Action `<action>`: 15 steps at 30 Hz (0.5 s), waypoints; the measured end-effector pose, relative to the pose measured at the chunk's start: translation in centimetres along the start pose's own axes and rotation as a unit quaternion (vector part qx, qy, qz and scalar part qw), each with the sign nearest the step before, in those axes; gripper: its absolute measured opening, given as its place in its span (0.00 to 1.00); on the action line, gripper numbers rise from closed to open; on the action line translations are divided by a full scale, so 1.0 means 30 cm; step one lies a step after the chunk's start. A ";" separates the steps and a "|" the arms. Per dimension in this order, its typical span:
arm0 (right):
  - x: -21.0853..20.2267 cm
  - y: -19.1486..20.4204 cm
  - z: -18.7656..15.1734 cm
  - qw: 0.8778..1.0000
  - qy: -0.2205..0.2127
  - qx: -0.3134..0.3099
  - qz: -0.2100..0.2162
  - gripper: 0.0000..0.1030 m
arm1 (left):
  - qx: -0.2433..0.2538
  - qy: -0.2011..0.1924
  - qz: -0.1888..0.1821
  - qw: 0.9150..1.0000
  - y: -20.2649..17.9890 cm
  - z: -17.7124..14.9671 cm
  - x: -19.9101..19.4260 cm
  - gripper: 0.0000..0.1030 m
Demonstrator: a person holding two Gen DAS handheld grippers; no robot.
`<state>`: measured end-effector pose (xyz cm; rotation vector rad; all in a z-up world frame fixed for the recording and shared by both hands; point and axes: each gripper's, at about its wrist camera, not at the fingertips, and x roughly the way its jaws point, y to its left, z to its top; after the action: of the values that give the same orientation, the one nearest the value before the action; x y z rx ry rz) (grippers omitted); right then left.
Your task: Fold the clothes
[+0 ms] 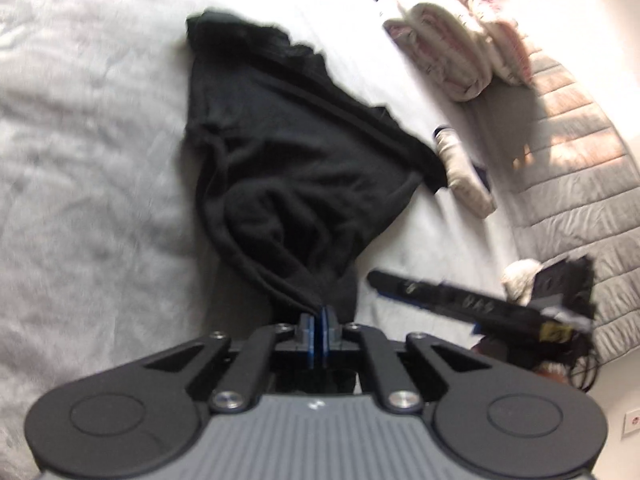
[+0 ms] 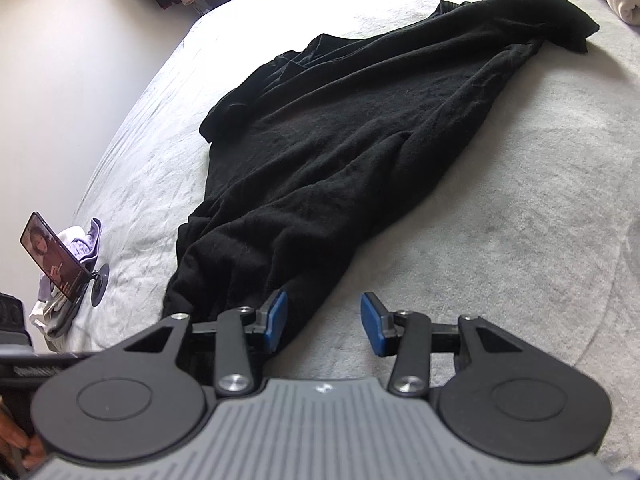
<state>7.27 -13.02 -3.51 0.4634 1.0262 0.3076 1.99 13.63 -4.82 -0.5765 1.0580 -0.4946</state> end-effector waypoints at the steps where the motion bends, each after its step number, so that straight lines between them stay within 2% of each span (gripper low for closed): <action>1: 0.000 -0.001 0.000 1.000 0.000 0.001 -0.001 0.45 | -0.002 -0.013 -0.007 1.000 -0.006 0.015 -0.020 0.03; 9: 0.012 0.021 -0.005 1.000 0.008 -0.007 -0.003 0.45 | -0.042 -0.103 -0.067 0.992 -0.019 0.156 -0.147 0.03; 15: 0.026 0.040 0.000 1.000 0.010 -0.011 -0.003 0.45 | -0.075 -0.150 -0.038 0.985 0.038 0.224 -0.187 0.03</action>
<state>7.60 -11.62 -3.47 0.4389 1.0428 0.3187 5.92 19.36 0.62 -0.8009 0.7912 -0.3817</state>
